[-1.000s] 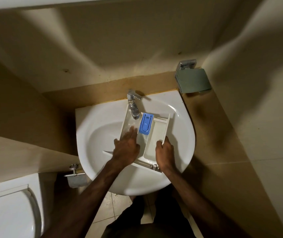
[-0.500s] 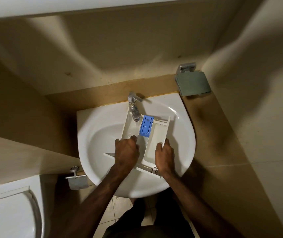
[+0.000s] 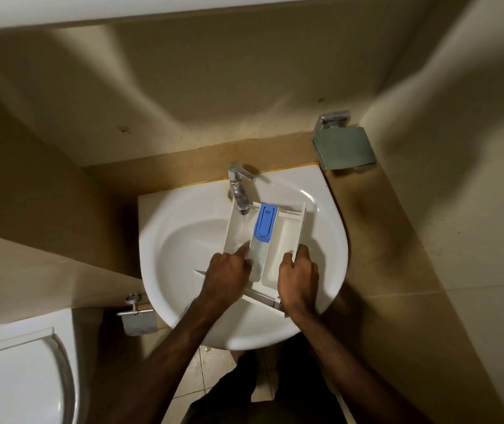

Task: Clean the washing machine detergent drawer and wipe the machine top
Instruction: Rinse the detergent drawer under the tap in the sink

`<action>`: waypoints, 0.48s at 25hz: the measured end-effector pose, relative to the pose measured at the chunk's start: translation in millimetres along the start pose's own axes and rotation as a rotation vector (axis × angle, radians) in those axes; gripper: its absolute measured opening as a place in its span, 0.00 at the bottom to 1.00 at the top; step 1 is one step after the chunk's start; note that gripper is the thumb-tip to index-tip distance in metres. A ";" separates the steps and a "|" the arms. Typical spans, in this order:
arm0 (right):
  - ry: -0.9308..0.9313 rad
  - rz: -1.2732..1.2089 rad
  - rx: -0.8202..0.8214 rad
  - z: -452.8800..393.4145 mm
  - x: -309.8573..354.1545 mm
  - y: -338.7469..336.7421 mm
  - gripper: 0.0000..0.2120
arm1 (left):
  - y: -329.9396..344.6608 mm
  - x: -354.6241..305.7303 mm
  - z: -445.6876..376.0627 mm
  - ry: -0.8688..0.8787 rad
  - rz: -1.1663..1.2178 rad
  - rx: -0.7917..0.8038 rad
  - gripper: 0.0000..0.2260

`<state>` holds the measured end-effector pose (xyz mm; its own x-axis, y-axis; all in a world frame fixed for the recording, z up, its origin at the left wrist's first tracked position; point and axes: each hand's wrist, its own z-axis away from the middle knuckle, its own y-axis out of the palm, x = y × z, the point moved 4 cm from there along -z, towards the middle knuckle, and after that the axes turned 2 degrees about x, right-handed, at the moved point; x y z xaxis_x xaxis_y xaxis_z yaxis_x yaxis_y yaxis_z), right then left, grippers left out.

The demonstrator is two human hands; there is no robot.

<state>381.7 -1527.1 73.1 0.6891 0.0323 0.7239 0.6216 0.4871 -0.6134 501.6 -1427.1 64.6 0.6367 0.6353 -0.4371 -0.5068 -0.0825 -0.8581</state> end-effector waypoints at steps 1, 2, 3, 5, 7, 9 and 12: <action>0.013 0.018 0.000 -0.6 0.8 -2.7 0.10 | -3.6 -0.4 4.9 0.004 0.070 -0.046 0.19; 0.029 0.032 -0.003 -1.3 0.9 -5.2 0.10 | -8.5 0.3 8.2 -0.008 0.129 -0.098 0.16; 0.043 0.039 -0.008 -1.2 0.2 -7.7 0.11 | -14.9 2.8 11.7 -0.048 0.184 -0.161 0.13; 0.065 0.026 -0.013 -0.5 -0.1 -13.7 0.13 | -22.5 14.5 10.5 -0.167 0.283 -0.300 0.08; 0.080 0.012 -0.001 -2.0 1.1 -19.3 0.12 | -21.4 29.0 -3.5 -0.240 0.326 -0.339 0.08; 0.084 0.013 0.013 -2.1 0.0 -23.0 0.08 | -10.1 39.0 -29.8 -0.252 0.393 -0.115 0.15; 0.076 -0.010 0.033 1.5 -4.6 -23.3 0.07 | -1.9 38.1 -60.8 -0.229 0.426 0.162 0.12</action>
<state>363.5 -1537.2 84.5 0.7102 -0.0382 0.7030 0.6167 0.5154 -0.5950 562.2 -1449.4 33.2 0.2197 0.7246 -0.6532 -0.7890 -0.2618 -0.5558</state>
